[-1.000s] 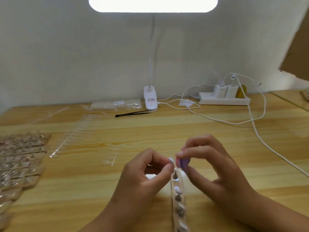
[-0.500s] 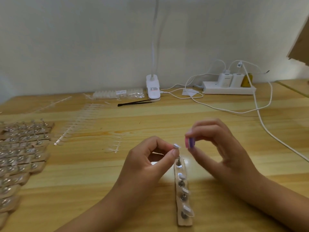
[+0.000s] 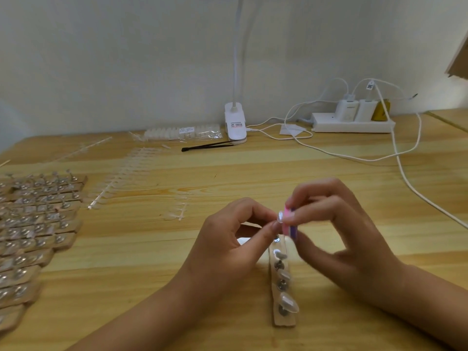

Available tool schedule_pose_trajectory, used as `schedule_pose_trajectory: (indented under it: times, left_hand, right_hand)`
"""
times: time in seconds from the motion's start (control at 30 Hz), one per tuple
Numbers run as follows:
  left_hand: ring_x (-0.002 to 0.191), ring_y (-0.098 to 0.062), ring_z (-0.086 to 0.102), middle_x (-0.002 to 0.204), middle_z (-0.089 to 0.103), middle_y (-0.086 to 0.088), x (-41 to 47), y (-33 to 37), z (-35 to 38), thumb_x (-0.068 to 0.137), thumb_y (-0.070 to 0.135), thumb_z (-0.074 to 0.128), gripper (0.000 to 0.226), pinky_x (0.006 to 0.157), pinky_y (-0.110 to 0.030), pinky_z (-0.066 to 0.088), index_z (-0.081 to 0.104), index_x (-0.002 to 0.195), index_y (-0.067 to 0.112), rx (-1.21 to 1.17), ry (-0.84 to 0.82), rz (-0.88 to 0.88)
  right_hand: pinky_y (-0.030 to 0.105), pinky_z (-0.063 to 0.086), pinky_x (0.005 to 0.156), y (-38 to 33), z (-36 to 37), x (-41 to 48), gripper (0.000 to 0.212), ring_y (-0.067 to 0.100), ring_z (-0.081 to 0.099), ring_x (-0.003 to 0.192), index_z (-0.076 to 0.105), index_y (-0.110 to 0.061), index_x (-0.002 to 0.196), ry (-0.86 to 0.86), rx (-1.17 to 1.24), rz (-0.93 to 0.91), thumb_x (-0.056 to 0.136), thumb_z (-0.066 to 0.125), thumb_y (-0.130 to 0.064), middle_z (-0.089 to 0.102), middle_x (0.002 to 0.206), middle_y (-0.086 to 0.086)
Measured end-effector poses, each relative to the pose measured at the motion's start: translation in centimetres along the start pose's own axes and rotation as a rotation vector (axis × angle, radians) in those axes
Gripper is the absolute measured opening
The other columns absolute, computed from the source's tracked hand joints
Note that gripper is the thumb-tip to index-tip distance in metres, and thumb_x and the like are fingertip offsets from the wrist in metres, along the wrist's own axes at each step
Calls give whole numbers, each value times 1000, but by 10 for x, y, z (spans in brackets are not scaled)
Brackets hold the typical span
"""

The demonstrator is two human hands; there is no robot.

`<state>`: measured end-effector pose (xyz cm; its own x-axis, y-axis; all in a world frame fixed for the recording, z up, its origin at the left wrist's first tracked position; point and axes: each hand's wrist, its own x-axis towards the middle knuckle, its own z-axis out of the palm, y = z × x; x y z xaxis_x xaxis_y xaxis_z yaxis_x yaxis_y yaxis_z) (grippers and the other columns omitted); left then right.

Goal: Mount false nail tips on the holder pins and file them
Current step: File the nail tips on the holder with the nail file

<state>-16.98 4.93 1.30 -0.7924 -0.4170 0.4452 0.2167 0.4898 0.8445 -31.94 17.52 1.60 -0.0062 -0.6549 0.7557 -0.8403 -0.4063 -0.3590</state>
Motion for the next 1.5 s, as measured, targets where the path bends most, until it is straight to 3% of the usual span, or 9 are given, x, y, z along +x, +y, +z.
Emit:
schedule_pose_trajectory:
  times: [0.17, 0.3, 0.43, 0.53, 0.67, 1.03, 1.17, 1.3, 1.5]
  left_hand:
    - [84, -12, 69, 86, 70, 5, -1, -1, -2, 87, 25, 68, 14, 76, -24, 55, 70, 91, 12, -64, -26, -62]
    - [84, -14, 69, 87, 69, 7, -1, 1, -2, 88, 28, 68, 13, 74, -23, 54, 69, 93, 15, -101, -91, -53]
    - [83, -9, 69, 85, 71, 7, 1, 2, -4, 87, 28, 68, 12, 75, -20, 54, 70, 91, 17, -181, -88, -88]
    - [83, -9, 69, 86, 70, 9, 0, 2, -3, 89, 27, 69, 6, 74, -20, 53, 69, 91, 21, -174, -110, -72]
    - [83, -8, 70, 86, 71, 7, 0, 2, -3, 86, 28, 70, 15, 75, -20, 54, 69, 91, 14, -207, -104, -95]
    - [80, -7, 69, 85, 70, 8, 0, 2, -3, 84, 31, 66, 18, 73, -20, 54, 69, 91, 15, -213, -105, -98]
    - [82, -7, 70, 85, 71, 8, 0, 0, -3, 87, 27, 69, 12, 75, -19, 53, 70, 90, 16, -206, -100, -105]
    - [81, -5, 69, 85, 71, 10, -1, 2, -4, 87, 29, 71, 13, 73, -18, 53, 69, 92, 17, -197, -102, -87]
    - [81, -8, 70, 84, 71, 8, -1, 1, -2, 87, 26, 69, 10, 74, -19, 54, 70, 90, 17, -206, -89, -92]
  right_hand:
    - [42, 48, 84, 1, -3, 1, 23, 16, 57, 104, 56, -23, 108, 9, -75, -18, 88, 64, -15, 55, 109, -3]
    - [26, 41, 89, -5, -1, -3, 15, 11, 52, 104, 54, -25, 108, -18, -163, -165, 95, 60, -21, 51, 112, -6]
    - [40, 46, 81, 0, -6, 0, 24, 14, 54, 101, 53, -26, 110, 12, -144, -62, 89, 63, -18, 50, 111, -6]
    - [33, 44, 83, -4, -2, -2, 20, 13, 54, 101, 54, -25, 111, 14, -120, -114, 93, 63, -21, 51, 111, -7]
    - [46, 47, 78, 0, -5, 1, 26, 17, 57, 101, 54, -25, 111, 30, -42, -29, 88, 64, -17, 51, 108, -6]
    - [38, 48, 79, -4, -3, -3, 18, 14, 57, 102, 53, -24, 112, -16, -33, -127, 96, 61, -22, 51, 112, -6]
    - [45, 48, 79, 1, -5, 1, 24, 20, 59, 101, 53, -22, 111, 10, 8, -42, 91, 64, -16, 53, 108, -3]
    - [36, 48, 81, -7, -2, -3, 19, 12, 57, 103, 53, -23, 112, -31, -37, -162, 95, 62, -20, 52, 111, -4]
    - [41, 49, 79, 0, -6, 1, 24, 21, 60, 98, 53, -20, 110, -7, -10, -51, 90, 64, -16, 54, 106, -1]
